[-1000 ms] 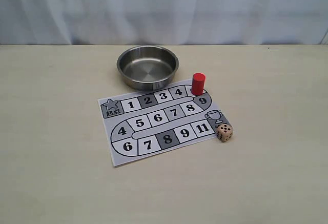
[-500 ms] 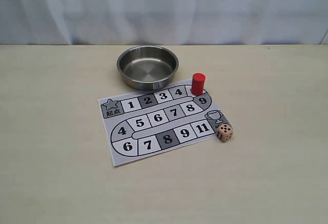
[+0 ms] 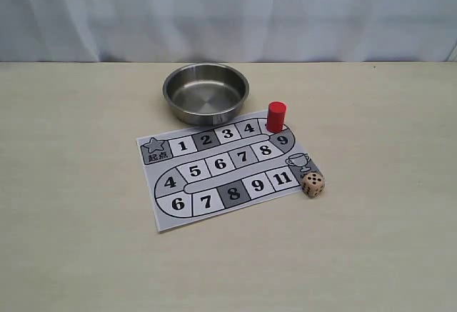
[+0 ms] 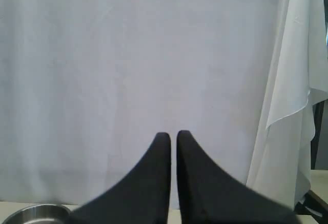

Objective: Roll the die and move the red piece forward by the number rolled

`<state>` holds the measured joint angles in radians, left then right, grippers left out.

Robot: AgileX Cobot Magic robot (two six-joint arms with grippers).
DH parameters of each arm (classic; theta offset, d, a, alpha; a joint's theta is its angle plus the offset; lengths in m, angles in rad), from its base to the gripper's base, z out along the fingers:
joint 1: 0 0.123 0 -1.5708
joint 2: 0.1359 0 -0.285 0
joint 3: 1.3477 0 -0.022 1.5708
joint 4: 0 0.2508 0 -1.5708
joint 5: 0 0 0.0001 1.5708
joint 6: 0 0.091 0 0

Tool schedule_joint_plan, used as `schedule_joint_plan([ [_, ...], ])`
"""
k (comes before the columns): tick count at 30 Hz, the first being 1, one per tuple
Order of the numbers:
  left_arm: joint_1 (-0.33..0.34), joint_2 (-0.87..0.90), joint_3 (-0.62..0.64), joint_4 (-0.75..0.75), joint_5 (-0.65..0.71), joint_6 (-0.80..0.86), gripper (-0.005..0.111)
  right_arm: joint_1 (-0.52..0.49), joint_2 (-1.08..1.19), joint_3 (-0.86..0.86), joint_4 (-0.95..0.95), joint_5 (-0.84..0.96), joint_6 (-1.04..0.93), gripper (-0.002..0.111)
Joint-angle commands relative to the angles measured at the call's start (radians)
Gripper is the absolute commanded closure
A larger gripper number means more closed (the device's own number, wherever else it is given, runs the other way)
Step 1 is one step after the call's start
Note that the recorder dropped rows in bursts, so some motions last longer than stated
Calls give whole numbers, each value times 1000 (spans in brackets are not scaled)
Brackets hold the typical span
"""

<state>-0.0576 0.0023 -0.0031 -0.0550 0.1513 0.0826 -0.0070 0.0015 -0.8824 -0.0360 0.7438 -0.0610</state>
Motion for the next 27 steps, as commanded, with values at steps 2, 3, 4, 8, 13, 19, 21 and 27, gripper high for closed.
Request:
schedule_joint_plan([
  [2, -2, -2, 3, 1, -8, -8, 107, -2, -2, 69, -5, -65, -8, 104],
  [3, -2, -2, 3, 1, -8, -8, 107, -2, -2, 87, -5, -87, -8, 104],
  [4, -2, -2, 3, 1, -8, -8, 107, -2, -2, 110, -5, -111, -8, 104],
  [8, -2, -2, 3, 1, -8, -8, 107, -2, -2, 209, -5, -189, -8, 104],
  [13, -2, -2, 3, 1, -8, -8, 107, -2, -2, 384, -5, -377, -8, 104],
  [19, -2, -2, 3, 1, -8, -8, 107, -2, -2, 555, -5, -484, -8, 104],
  [21, -2, -2, 3, 1, -8, -8, 107, -2, -2, 594, -5, -499, -6, 104],
  [27, -2, -2, 3, 1, -8, -8, 107, -2, -2, 707, -3, -562, -6, 104],
])
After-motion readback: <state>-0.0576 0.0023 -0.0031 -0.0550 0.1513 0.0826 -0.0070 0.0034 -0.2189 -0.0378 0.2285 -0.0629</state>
